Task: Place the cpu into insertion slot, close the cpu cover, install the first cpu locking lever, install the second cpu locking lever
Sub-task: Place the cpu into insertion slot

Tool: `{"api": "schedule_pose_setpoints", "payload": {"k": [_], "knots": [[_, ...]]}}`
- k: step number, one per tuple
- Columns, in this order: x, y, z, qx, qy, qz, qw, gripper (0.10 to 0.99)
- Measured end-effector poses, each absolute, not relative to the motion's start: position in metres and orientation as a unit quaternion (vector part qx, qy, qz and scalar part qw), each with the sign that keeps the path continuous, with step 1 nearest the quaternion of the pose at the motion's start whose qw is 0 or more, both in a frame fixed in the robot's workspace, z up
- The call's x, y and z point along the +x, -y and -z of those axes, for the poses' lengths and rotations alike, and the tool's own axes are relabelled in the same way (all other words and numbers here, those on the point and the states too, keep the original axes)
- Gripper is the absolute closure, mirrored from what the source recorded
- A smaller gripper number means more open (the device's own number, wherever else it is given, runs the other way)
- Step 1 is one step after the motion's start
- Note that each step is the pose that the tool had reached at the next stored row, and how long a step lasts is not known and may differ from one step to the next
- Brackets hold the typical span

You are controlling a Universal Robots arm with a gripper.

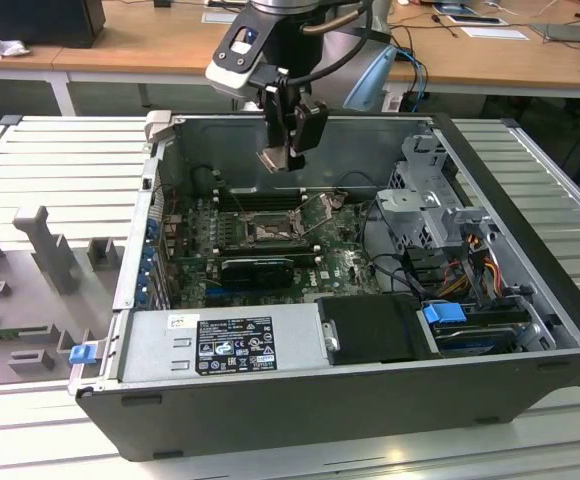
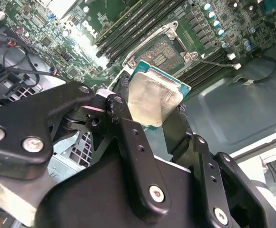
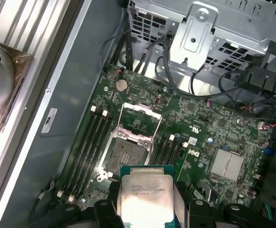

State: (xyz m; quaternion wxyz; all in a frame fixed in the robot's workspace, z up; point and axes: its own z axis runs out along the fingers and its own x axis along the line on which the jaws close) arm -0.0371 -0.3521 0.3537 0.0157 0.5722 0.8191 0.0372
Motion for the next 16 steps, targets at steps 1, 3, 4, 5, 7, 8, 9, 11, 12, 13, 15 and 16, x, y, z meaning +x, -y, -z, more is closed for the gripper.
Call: {"api": "schedule_pose_setpoints", "payload": {"k": [1,3,4,5,7,8,9,11,12,13,15,16], "knots": [[-0.037,0.352,-0.352,0.573,-0.818,-0.037,0.016,0.557],[-0.037,0.352,-0.349,0.574,-0.818,-0.036,0.017,0.557],[-0.037,0.352,-0.349,0.574,-0.818,-0.036,0.017,0.557],[-0.037,0.352,-0.348,0.576,-0.817,-0.035,0.017,0.557],[-0.037,0.352,-0.347,0.588,-0.808,-0.035,0.018,0.557],[-0.037,0.352,-0.347,0.594,-0.804,-0.034,0.018,0.557],[-0.037,0.352,-0.346,0.599,-0.800,-0.034,0.019,0.557],[-0.037,0.352,-0.345,0.614,-0.788,-0.033,0.020,0.557],[-0.037,0.352,-0.344,0.619,-0.785,-0.032,0.021,0.557],[-0.037,0.352,-0.343,0.619,-0.784,-0.032,0.021,0.557],[-0.037,0.352,-0.338,0.620,-0.784,-0.031,0.021,0.557],[-0.037,0.352,-0.335,0.620,-0.784,-0.031,0.021,0.557]]}}
